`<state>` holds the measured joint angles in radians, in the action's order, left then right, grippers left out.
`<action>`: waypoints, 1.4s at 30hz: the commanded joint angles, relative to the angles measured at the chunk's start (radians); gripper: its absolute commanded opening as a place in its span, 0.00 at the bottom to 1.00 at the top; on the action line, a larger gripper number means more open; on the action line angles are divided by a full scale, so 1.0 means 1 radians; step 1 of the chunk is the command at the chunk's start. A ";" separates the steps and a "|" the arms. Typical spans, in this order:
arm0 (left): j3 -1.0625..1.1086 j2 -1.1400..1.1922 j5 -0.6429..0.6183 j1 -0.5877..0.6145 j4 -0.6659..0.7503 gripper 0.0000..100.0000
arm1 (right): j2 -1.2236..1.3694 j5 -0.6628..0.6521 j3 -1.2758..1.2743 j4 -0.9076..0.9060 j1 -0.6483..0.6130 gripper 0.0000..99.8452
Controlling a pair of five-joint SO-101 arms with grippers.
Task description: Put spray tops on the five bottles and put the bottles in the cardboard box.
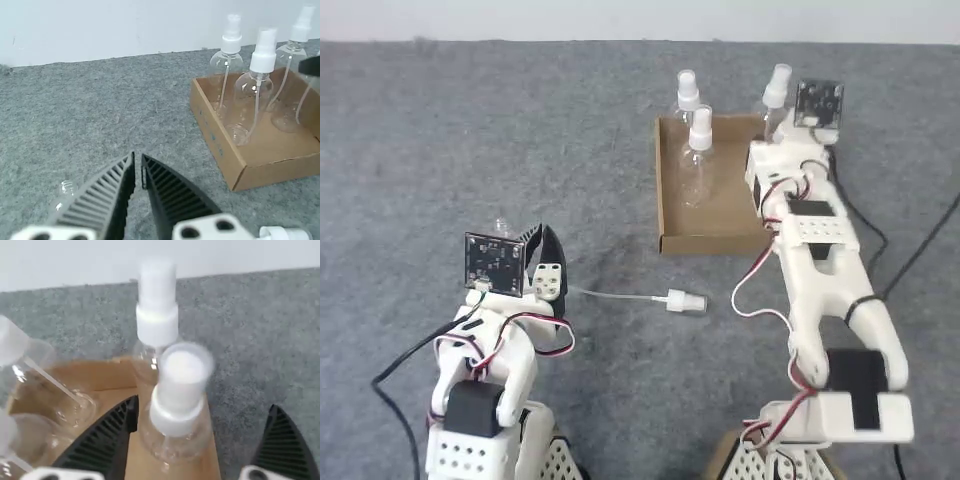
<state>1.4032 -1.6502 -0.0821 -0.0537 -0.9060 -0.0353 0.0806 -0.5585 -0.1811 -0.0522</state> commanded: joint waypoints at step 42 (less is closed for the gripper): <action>-0.717 0.766 0.241 0.457 -0.285 0.04 | -0.533 0.006 0.044 -0.903 -0.794 0.32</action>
<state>0.8155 -0.9505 0.1112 0.3422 -1.1469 -0.5217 0.0775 -0.5232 -1.0879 -0.8071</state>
